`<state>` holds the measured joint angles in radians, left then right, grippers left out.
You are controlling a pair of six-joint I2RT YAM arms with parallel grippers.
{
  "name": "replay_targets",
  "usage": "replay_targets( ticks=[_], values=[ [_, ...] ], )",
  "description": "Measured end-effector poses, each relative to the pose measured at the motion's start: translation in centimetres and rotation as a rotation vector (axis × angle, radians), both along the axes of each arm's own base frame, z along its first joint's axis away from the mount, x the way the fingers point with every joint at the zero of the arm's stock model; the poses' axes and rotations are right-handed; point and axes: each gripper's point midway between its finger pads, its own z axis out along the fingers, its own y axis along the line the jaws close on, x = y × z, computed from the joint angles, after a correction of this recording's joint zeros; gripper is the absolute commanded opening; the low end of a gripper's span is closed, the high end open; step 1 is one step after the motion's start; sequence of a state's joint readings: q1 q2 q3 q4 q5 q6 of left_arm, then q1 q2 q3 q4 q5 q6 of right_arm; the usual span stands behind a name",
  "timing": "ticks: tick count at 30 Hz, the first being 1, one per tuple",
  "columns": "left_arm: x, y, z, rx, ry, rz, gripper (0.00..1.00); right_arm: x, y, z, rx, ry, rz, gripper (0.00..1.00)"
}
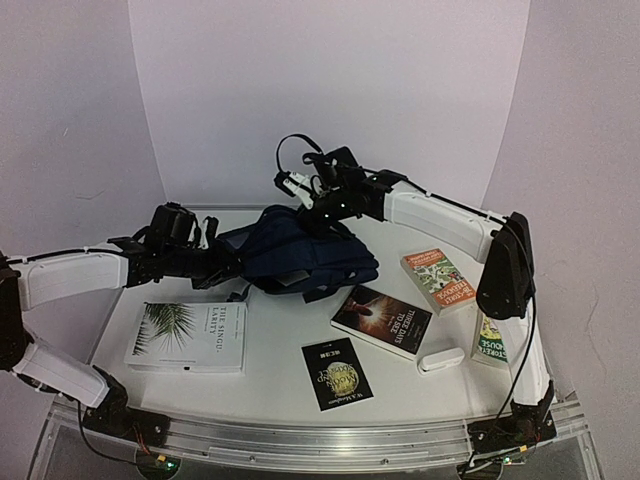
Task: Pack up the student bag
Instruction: Unzip the student bag at the center of the board.
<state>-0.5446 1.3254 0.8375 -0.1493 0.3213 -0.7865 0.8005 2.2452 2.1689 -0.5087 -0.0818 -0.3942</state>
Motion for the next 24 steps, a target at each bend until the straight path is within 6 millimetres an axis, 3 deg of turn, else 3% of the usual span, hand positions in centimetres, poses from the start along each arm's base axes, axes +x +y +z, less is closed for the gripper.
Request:
replay_targets(
  ticks=[8,16,18,24],
  values=[
    [-0.2,0.5,-0.4,-0.002,0.053,0.023,0.07,0.4,0.1,0.1,-0.014,-0.039,0.005,0.00],
    [-0.4,3.3,-1.1,0.075,0.024,0.046,0.00,0.3,1.2,-0.2,-0.017,-0.074,0.018,0.00],
    [-0.7,2.9,-2.0,0.069,0.031,0.020,0.00,0.3,1.4,-0.8,-0.025,-0.069,0.018,0.00],
    [-1.7,-1.2,-3.4,0.077,0.009,-0.101,0.00,1.3,0.7,-1.9,-0.063,-0.084,-0.035,0.00]
  ],
)
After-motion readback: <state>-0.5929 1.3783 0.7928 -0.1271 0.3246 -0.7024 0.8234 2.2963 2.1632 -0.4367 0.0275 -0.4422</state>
